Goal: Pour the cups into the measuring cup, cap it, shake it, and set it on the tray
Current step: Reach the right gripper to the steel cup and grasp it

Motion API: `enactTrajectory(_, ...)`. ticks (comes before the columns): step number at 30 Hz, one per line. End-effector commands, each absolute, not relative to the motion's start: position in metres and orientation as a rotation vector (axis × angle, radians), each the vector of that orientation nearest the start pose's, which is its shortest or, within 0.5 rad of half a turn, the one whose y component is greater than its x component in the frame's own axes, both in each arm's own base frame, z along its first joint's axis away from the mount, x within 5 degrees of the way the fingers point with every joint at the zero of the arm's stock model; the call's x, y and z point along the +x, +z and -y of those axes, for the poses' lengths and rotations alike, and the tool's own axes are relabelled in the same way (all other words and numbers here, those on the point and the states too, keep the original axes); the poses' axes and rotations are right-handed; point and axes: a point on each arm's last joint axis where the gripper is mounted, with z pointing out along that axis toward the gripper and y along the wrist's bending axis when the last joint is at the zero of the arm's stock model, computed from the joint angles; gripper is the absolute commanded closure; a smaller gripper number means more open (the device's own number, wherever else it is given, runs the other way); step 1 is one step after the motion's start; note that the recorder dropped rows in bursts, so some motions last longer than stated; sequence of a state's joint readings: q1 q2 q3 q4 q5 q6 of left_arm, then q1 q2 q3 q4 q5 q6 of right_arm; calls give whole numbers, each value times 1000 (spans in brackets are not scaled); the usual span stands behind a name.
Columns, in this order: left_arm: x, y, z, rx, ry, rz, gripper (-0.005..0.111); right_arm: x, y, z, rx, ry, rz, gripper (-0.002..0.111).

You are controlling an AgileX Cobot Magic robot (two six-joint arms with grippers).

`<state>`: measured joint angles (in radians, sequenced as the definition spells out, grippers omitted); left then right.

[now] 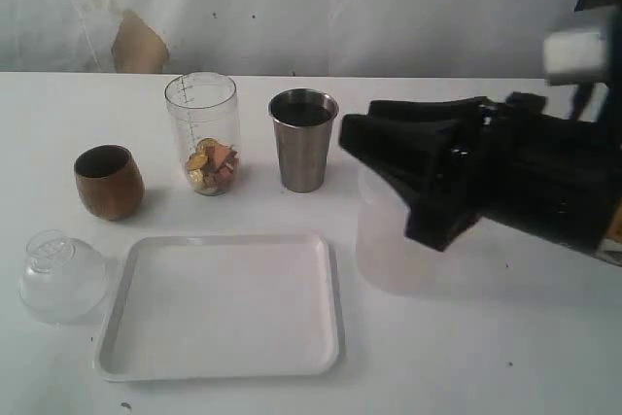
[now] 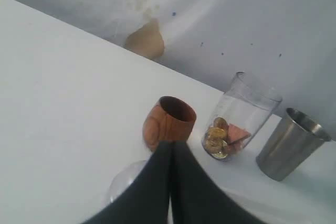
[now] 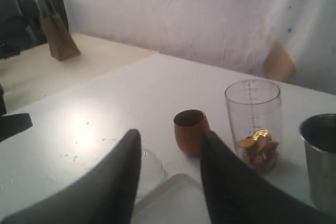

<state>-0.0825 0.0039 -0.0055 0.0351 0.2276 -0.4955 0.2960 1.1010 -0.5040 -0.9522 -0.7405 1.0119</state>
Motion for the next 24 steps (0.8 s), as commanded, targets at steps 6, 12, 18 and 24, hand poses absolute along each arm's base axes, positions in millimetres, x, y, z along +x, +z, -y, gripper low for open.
enactTrajectory(6,55,192,2,-340,-367,-1697,107,235,279,-220,-531,718,-1953,50)
enactTrajectory(12,55,192,2,-340,-367,-1697,107,271,244,-275,-398,630,-2188,50)
enactTrajectory(18,55,192,2,-340,-367,-1697,107,304,207,-288,-222,337,-2270,53)
enactTrajectory(24,55,192,3,-338,-368,-1698,107,294,219,-295,-2,128,-2009,51)
